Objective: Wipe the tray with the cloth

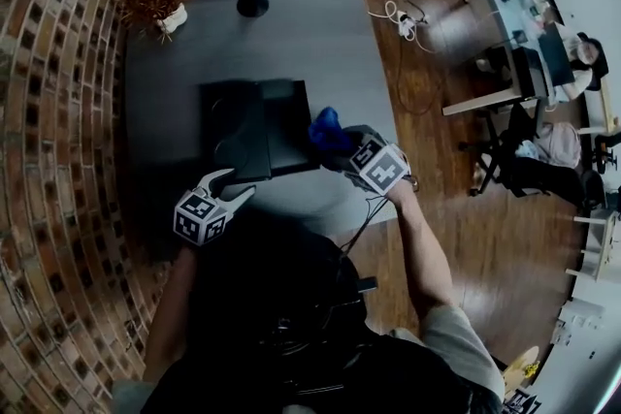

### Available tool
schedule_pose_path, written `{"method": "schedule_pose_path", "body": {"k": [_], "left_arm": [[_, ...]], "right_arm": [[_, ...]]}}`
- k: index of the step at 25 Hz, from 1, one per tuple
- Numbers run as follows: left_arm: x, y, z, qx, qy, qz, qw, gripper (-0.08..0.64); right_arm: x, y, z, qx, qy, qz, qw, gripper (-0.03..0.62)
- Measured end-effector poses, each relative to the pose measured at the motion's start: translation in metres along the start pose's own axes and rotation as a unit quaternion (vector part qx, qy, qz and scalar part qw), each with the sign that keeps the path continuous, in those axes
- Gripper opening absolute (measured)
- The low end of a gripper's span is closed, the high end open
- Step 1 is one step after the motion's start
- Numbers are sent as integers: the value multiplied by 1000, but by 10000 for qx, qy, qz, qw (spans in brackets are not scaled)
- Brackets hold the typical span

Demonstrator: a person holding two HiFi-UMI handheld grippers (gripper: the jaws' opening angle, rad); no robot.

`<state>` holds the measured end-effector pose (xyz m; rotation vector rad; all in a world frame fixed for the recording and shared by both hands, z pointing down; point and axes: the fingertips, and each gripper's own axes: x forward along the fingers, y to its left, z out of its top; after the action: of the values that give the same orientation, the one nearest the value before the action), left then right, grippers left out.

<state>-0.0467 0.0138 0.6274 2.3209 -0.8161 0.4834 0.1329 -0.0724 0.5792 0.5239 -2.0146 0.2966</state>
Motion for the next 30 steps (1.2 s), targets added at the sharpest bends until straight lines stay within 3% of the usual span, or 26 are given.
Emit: {"method": "schedule_pose_path", "body": {"k": [2, 5, 6, 8, 9, 10, 12, 14, 19, 24, 28, 29, 30], "left_arm": [[0, 0, 1, -22, -9, 15, 10000, 225], [-1, -2, 3, -7, -63, 33, 10000, 225], [-1, -4, 3, 3, -72, 25, 10000, 225], [0, -6, 2, 52, -66, 2, 10000, 225], [0, -6, 2, 86, -57, -7, 9999, 225], [0, -7, 2, 119, -50, -15, 9999, 225], [-1, -7, 3, 154, -59, -33, 9999, 225], [-1, -6, 4, 149, -98, -31, 9998, 225], [-2, -3, 2, 91, -178, -15, 9998, 221], [-3, -3, 2, 92, -160, 18, 9998, 221], [-3, -3, 2, 73, -174, 36, 9998, 221], [-3, -2, 3, 70, -183, 50, 9998, 218], [-3, -2, 3, 65, -192, 64, 9998, 215]], "right_arm": [[16, -13, 58, -277, -278, -459, 9982, 178], [86, -19, 78, -1369, 579, -884, 9849, 178], [111, -17, 70, -1891, 1073, -922, 9717, 178], [148, -17, 51, -3045, 2001, -1021, 9256, 178], [160, -20, 47, -3478, 2238, -1177, 9028, 178], [167, -26, 51, -3722, 2270, -1445, 8883, 178], [174, -43, 69, -3777, 2012, -2040, 8805, 178], [181, -47, 81, -3859, 1803, -2189, 8779, 178], [185, -12, 81, -4912, 1293, -1555, 8472, 175], [166, 45, 42, -5863, 1105, -816, 7984, 176], [140, 92, 2, -6430, 986, 218, 7592, 175], [134, 99, -5, -6441, 952, 530, 7571, 175], [128, 101, -8, -6344, 922, 790, 7634, 175]]}}
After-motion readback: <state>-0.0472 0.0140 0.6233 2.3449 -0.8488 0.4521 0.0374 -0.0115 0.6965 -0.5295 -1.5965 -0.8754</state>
